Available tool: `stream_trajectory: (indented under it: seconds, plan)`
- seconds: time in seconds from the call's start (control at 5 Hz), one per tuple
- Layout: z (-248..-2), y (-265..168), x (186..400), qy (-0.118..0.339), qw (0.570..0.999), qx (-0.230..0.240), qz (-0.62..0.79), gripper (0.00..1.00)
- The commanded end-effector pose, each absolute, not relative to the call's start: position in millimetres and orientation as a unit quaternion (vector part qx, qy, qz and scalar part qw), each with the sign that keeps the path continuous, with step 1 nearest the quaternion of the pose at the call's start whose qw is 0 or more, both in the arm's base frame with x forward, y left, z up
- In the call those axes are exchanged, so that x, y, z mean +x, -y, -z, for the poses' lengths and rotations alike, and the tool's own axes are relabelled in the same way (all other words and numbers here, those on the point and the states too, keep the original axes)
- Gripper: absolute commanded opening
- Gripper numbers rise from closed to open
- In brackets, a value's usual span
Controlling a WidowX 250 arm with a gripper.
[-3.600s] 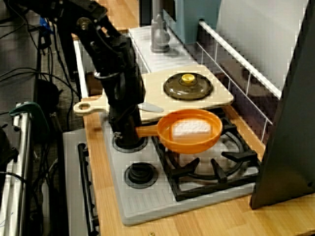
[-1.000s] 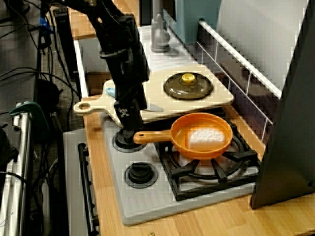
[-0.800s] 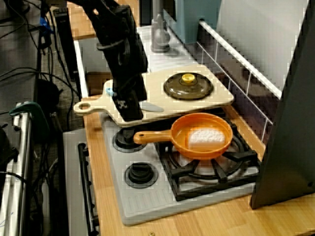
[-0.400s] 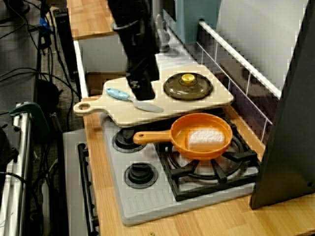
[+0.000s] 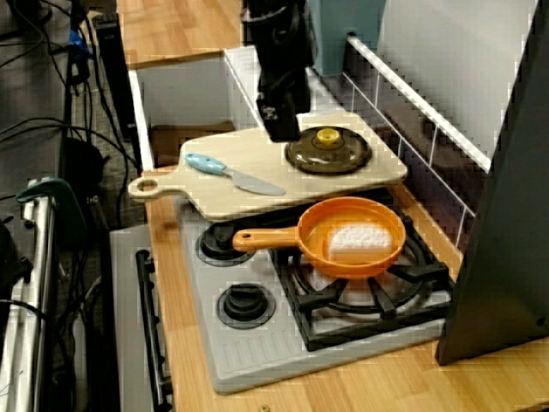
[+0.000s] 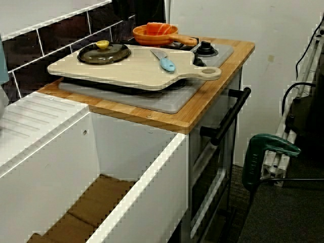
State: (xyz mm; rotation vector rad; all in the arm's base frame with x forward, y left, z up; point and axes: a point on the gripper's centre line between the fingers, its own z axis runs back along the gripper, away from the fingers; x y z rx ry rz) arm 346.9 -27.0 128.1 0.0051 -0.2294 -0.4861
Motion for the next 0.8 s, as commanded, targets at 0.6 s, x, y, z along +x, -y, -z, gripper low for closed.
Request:
stream_trajectory:
  seconds: [0.6]
  plan:
    - [-120, -2, 390, 0.099, 0.955, 0.016, 0.28, 1.0]
